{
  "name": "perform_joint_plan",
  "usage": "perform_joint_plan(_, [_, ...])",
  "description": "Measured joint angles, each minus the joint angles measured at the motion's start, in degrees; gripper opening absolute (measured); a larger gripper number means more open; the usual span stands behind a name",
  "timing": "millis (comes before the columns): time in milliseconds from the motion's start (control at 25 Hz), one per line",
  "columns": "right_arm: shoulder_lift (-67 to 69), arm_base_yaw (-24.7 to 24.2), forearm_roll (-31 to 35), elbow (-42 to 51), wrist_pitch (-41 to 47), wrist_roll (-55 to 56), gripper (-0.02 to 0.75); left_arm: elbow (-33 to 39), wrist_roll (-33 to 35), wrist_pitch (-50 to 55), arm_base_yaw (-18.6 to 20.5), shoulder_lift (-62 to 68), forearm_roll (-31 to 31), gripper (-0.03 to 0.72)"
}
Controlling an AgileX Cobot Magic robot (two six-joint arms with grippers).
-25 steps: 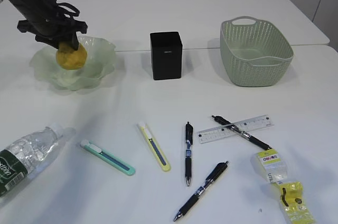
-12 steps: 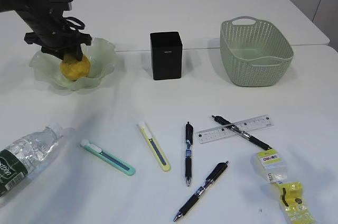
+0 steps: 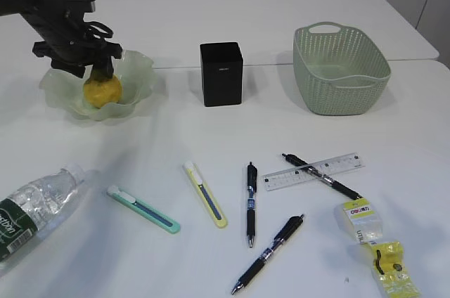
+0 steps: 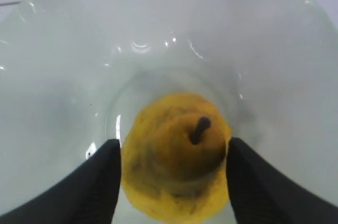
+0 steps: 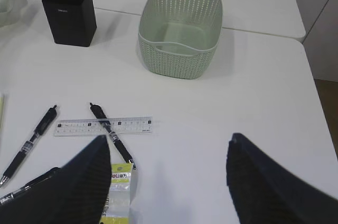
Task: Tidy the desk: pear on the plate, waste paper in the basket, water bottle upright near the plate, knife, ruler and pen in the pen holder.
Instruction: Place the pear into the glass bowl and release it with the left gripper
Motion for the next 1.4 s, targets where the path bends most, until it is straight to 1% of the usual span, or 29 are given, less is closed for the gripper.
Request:
perform_joint_plan(320, [0.0,0.0,0.0,0.0,-0.1,0.0,0.532,0.0,0.0,0.6,0.0,-0.9,0.0,0.510])
perform_joint_plan(560, [0.0,0.0,0.0,0.0,-0.1,0.0,0.531,0.0,0.0,3.4,0.0,-5.3,0.0,0.517])
perform_joint_plan(1000, [0.0,0.0,0.0,0.0,-0.1,0.0,0.532,0.0,0.0,19.0,0.0,-11.0,-0.4,0.519])
perform_joint_plan(1240, [0.0,0.0,0.0,0.0,-0.1,0.0,0.532,0.0,2.5,25.5,-0.1,-15.2,-7.0,0.519])
perform_joint_plan(1400, [0.0,0.0,0.0,0.0,-0.1,0.0,0.532,0.0,4.1,27.4,-0.5,-18.0,-9.1,0.519])
